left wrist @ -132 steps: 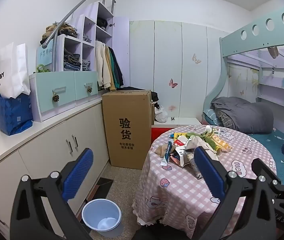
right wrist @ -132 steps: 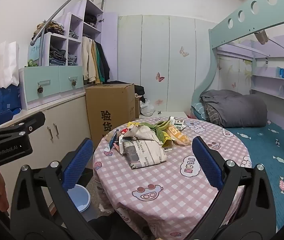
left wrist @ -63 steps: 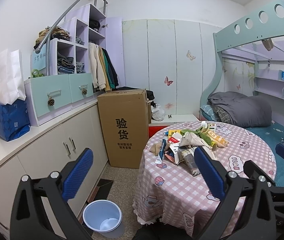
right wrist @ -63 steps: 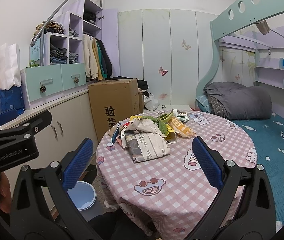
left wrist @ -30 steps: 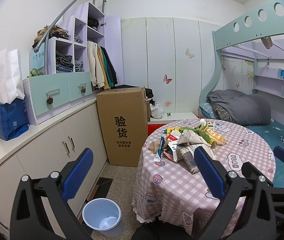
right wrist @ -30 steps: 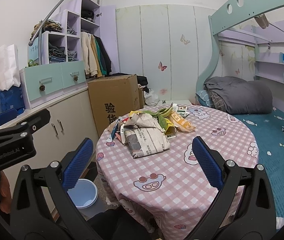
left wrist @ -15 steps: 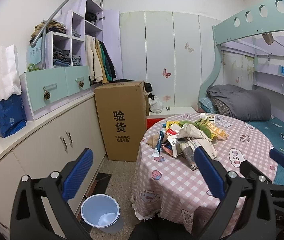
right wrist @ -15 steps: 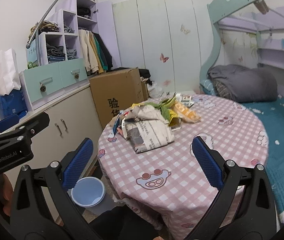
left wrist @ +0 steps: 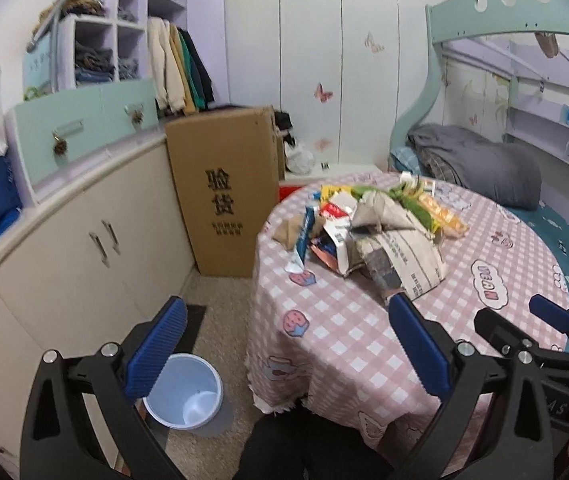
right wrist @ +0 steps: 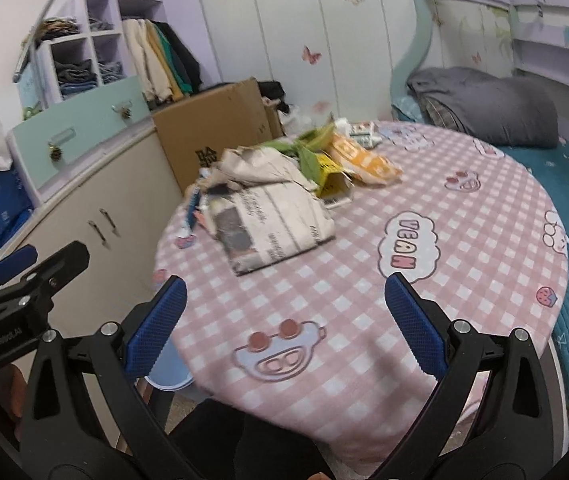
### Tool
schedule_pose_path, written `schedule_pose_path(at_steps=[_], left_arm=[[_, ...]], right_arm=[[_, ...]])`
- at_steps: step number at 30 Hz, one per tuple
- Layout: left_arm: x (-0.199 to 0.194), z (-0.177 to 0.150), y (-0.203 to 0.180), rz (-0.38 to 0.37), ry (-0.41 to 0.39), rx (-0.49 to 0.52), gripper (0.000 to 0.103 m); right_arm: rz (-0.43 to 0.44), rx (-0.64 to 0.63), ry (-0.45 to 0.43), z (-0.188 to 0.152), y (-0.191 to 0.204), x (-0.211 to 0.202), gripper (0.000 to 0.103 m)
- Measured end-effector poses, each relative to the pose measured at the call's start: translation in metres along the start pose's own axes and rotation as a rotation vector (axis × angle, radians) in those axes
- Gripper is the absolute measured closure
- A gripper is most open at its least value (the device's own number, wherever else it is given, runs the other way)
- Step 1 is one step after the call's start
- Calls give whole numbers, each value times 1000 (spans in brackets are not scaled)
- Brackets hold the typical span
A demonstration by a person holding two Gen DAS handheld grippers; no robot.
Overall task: Collect trash
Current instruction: 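Grasp the blue toothpaste tube with the left tool while the right tool grasps the folded newspaper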
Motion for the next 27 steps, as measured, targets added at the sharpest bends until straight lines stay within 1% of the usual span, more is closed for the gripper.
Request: schedule_pose_path(at_steps=[4,7,9,12,14,16,17,19,22,23,24,25,26,27], left_arm=[[31,4,-2,-4,49,4,4],[49,8,3,-11,78,-17,4],[60,12,9,-19,91,-43,4],[71,15,19,-6,98,-65,4],[77,15,25,9,97,-67,6],[82,16,33,56,93,-67,6],[85,16,37,61,95,-68,6],[90,16,44,50,101,-81,6],[100,16,50,44,111,-80,6],[103,15,50,39,113,-77,6],[109,16,49,28,121,-70,6],[111,15,48,20,124,-64,6],[116,17,46,1,125,-56,6],[119,17,44,-9,127,-50,6]], right_arm=[[-21,18,30,7,-13,23,6],[-25,14,43,15,-16,40,6],[-17,0,52,19,-12,50,6],[-1,-45,74,24,3,67,6],[-5,-98,94,28,18,81,6],[-37,-156,109,32,34,96,6],[-60,-190,115,33,41,102,6],[-95,-257,122,35,55,114,6],[-156,-344,157,36,68,135,6],[-161,-355,172,35,70,140,6],[-155,-362,210,34,71,148,6],[-152,-368,230,34,72,151,7],[-160,-374,235,34,71,152,9],[-165,-372,229,35,70,151,17]])
Point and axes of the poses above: each gripper's, at about its wrist camera, not at the fingertips, and x roughly the way its jaws point, y to its left, z to its top, the point moved 1 cm from there along x, roughly the way its jaws point, and after that the axes turned 1 degree about x, right-handed, at the moved point
